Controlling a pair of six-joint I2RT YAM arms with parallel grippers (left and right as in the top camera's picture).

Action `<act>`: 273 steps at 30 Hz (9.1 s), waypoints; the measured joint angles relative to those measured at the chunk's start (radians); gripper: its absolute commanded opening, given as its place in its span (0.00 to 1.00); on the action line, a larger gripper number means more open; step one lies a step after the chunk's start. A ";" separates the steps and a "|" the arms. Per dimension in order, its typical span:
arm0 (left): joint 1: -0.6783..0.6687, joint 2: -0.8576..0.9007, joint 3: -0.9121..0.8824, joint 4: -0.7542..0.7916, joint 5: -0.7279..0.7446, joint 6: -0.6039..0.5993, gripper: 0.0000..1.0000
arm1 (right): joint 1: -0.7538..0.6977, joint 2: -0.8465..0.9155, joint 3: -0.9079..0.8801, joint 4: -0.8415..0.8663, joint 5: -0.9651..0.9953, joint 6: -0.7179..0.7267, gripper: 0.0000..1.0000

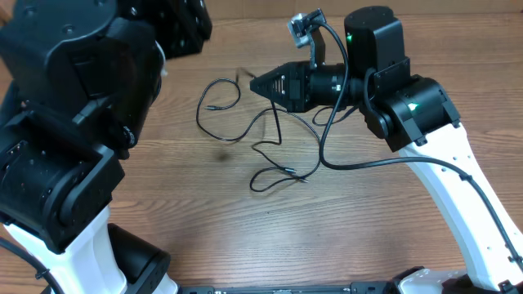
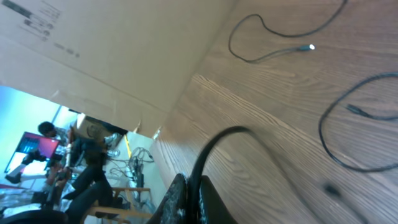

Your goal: Untangle cables

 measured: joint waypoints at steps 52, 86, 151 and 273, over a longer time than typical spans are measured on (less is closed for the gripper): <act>0.192 0.152 -0.289 -0.303 0.879 0.919 0.81 | -0.171 0.000 0.000 -0.058 -0.317 -0.296 0.04; 0.190 0.152 -0.289 -0.306 0.929 1.088 0.47 | -0.137 0.000 0.000 -0.011 -0.411 -0.172 0.04; 0.763 -0.030 -0.235 -0.023 1.245 0.108 0.04 | -0.212 0.000 0.000 -0.229 0.024 -0.068 1.00; 0.988 0.739 -0.267 -0.225 0.573 0.240 0.95 | -0.212 0.017 0.000 -0.298 0.129 -0.090 1.00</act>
